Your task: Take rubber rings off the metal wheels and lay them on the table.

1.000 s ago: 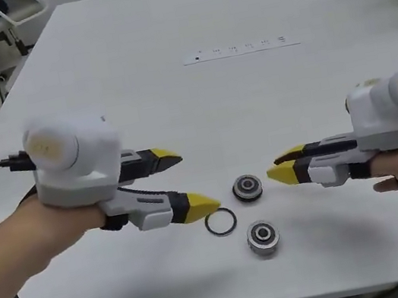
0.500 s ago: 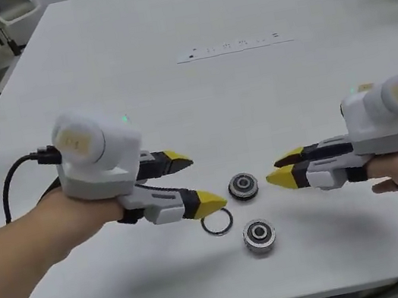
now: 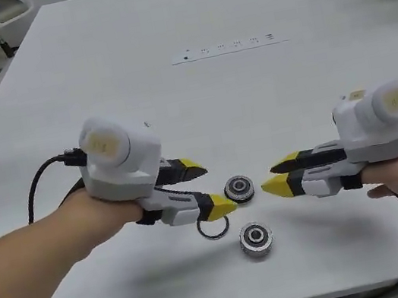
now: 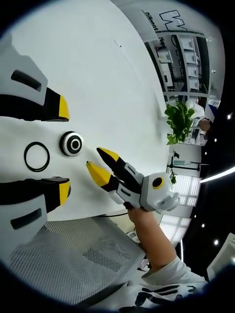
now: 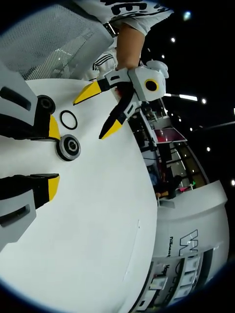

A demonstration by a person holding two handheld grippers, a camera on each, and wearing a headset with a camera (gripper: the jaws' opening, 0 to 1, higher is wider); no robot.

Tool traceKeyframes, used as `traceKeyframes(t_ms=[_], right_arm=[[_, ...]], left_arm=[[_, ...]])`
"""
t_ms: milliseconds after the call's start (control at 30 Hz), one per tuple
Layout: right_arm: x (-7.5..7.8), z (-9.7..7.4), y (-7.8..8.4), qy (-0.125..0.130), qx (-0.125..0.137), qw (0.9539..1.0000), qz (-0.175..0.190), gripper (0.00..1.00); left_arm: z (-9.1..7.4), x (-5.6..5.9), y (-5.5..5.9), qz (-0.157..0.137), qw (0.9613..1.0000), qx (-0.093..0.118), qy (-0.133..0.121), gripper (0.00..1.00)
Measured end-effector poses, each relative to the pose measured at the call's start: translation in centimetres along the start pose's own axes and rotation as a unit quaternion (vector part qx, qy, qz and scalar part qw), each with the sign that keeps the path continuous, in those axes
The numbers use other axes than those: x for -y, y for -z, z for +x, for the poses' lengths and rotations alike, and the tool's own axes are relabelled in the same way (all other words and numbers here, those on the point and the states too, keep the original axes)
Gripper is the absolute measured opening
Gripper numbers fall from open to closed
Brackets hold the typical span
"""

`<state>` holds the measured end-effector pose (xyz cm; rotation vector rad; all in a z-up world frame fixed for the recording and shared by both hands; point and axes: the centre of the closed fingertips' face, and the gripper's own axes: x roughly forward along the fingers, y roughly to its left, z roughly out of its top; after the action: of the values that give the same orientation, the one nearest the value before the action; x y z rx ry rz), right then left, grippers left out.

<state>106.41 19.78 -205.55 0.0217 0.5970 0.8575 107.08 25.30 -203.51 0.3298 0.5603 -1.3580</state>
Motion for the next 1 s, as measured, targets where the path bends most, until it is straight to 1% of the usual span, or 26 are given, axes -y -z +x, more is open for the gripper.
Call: traceKeyframes(t_ms=[100,167,300,400,533,633,767,900,933,967,1000], right_arm=[[0.0,0.0,0.1,0.0,-0.001,1.0,0.002,0.24],[0.0,0.1,0.2,-0.001,-0.001,1.0,0.002,0.24],[0.0,0.1,0.3,-0.001,-0.003,1.0,0.001,0.24],[0.0,0.1,0.4,-0.002,-0.003,1.0,0.001,0.24],[0.0,0.1,0.5,-0.002,-0.004,1.0,0.001,0.24],[0.0,0.2,0.5,-0.002,-0.005,1.0,0.0,0.24],[0.1,0.2,0.6,-0.002,-0.006,1.0,0.0,0.24],[0.2,0.2,0.7,-0.001,-0.007,1.0,-0.001,0.24],[0.2,0.3,0.7,-0.001,-0.007,1.0,-0.001,0.24],[0.2,0.3,0.7,-0.001,-0.007,1.0,0.0,0.24],[0.2,0.3,0.8,-0.001,-0.007,1.0,-0.001,0.24]], left_arm=[[0.4,0.0,-0.1,-0.003,1.0,0.001,0.001,0.38],[0.7,0.0,-0.2,-0.005,1.0,0.001,0.002,0.38],[1.4,0.3,-0.3,-0.003,1.0,-0.003,0.003,0.35],[1.9,0.5,-0.4,-0.003,1.0,-0.005,0.007,0.32],[2.5,0.4,-0.4,-0.004,0.9999,-0.008,0.008,0.28],[2.9,0.5,-0.4,-0.004,0.9999,-0.01,0.01,0.25],[3.2,0.6,-0.2,-0.002,0.9998,-0.016,0.012,0.22],[3.6,0.4,0.2,0.002,0.9996,-0.026,0.01,0.19],[3.7,0.3,0.5,0.003,0.9995,-0.03,0.009,0.18],[3.7,0.1,0.4,0.009,0.9996,-0.026,0.007,0.16],[3.8,-0.1,0.5,0.008,0.9996,-0.026,0.003,0.15]])
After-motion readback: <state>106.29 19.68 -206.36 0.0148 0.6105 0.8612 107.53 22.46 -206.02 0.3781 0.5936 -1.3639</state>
